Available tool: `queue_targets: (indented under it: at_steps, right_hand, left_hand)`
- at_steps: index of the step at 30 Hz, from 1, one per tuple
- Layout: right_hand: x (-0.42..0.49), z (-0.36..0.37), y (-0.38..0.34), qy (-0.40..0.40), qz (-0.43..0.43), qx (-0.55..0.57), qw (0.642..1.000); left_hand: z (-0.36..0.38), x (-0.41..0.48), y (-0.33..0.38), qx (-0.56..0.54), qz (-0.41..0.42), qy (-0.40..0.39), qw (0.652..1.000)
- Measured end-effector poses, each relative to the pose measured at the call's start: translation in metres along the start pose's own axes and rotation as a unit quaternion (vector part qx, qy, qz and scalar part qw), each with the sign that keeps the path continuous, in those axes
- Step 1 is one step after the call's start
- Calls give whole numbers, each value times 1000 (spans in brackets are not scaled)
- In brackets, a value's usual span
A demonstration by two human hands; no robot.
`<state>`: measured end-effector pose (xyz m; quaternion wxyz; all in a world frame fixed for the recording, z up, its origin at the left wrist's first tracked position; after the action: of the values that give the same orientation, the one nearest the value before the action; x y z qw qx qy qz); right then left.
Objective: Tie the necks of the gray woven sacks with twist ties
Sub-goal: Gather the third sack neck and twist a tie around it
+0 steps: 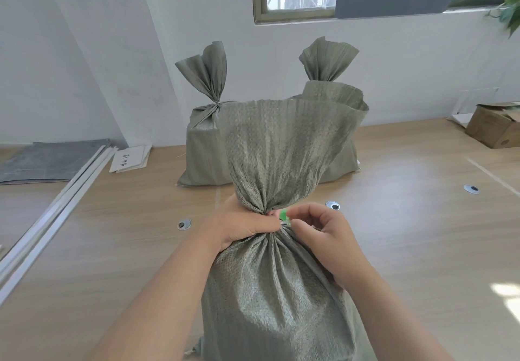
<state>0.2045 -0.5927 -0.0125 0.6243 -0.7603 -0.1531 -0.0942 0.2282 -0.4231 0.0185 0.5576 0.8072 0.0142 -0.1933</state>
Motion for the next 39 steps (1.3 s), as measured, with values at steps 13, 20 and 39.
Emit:
queue_targets:
  at_steps: [13, 20, 39]
  right_hand:
    - [1, 2, -17, -14, -143, -251, 957]
    - [-3, -19, -15, -26, -111, -285, 952]
    - [16, 16, -29, -199, -254, -410, 853]
  left_hand:
    - [-1, -11, 10, 64, 2, 40, 997]
    - [-8, -9, 10, 110, -43, 68, 991]
    - [-6, -23, 12, 155, -20, 58, 986]
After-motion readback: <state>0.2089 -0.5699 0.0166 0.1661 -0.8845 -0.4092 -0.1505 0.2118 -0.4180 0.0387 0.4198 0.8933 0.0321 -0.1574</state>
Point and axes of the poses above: each hand's wrist, its own x-axis towards the middle knuckle, its own z-axis out of the palm, y = z × x, the point moved 3 cm from there along x, towards the middle knuckle, and after that the axes turned 13 degrees about -z, right-handed, at the moved point
